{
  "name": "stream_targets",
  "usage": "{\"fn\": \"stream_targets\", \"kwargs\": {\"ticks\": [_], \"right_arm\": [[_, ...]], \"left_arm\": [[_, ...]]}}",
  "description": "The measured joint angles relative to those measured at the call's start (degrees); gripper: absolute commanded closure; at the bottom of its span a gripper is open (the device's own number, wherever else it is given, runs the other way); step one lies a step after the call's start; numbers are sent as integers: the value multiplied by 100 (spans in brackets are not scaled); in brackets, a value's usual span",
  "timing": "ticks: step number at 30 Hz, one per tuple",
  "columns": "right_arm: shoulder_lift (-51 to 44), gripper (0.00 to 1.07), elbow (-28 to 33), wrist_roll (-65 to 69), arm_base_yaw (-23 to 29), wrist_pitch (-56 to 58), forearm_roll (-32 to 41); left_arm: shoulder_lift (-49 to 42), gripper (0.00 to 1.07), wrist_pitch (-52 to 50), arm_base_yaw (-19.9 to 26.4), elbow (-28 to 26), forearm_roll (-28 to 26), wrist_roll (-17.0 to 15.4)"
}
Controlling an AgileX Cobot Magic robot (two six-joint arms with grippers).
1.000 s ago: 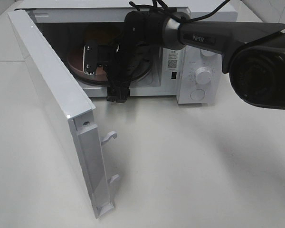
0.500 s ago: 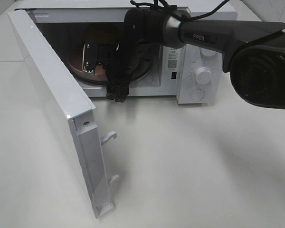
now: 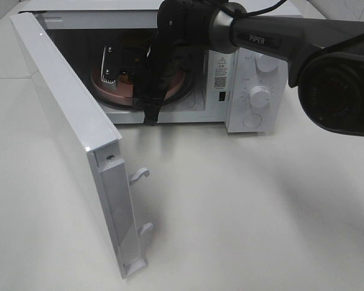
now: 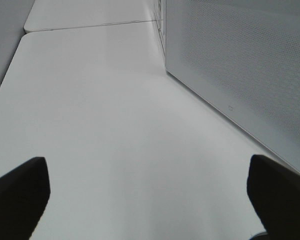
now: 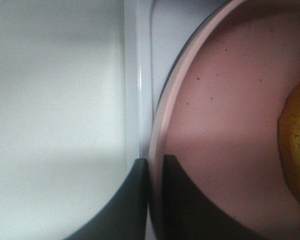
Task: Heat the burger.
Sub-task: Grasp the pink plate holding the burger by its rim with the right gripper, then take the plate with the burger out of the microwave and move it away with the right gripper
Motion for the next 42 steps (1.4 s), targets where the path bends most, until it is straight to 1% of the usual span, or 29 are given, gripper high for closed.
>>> {"fn": "stream_targets", "kwargs": {"ticks": [15, 19, 21, 22, 23, 24, 27, 29, 30, 32, 33, 35, 36, 38, 39, 40, 42], "right_arm": [[-178, 107, 11, 0, 0, 659, -92], [-298, 107, 143, -69, 0, 773, -126], [-653, 107, 785, -264, 0, 527, -143], [-653, 107, 785, -264, 0, 527, -143], [-773, 107, 945, -304, 11, 481, -149], [-968, 107, 1289, -309, 46, 350, -189], [-1060, 107, 1461, -309, 52, 235, -229], [-1329, 107, 2000, -309, 63, -183, -298], [-1329, 107, 2000, -309, 63, -183, -298], [-1524, 107, 2361, -344, 63, -470, -321], [-1524, 107, 2361, -344, 63, -470, -321], [-1736, 107, 2727, -458, 109, -722, -361], [-1736, 107, 2727, -458, 109, -722, -361], [-1902, 107, 3071, -464, 138, -980, -435], [-1902, 107, 3071, -464, 138, -980, -435], [-2011, 107, 3254, -504, 138, -1140, -458], [-2063, 107, 3346, -527, 149, -1220, -493]], "left_arm": [[0, 2, 0, 0, 0, 0, 0], [0, 2, 0, 0, 0, 0, 0], [0, 2, 0, 0, 0, 0, 0], [0, 2, 0, 0, 0, 0, 0], [0, 2, 0, 0, 0, 0, 0], [0, 2, 0, 0, 0, 0, 0], [0, 2, 0, 0, 0, 0, 0], [0, 2, 0, 0, 0, 0, 0], [0, 2, 0, 0, 0, 0, 0], [0, 2, 0, 0, 0, 0, 0], [0, 2, 0, 0, 0, 0, 0], [0, 2, 0, 0, 0, 0, 0], [0, 2, 0, 0, 0, 0, 0], [0, 2, 0, 0, 0, 0, 0], [0, 2, 0, 0, 0, 0, 0], [0, 2, 0, 0, 0, 0, 0], [0, 2, 0, 0, 0, 0, 0]]}}
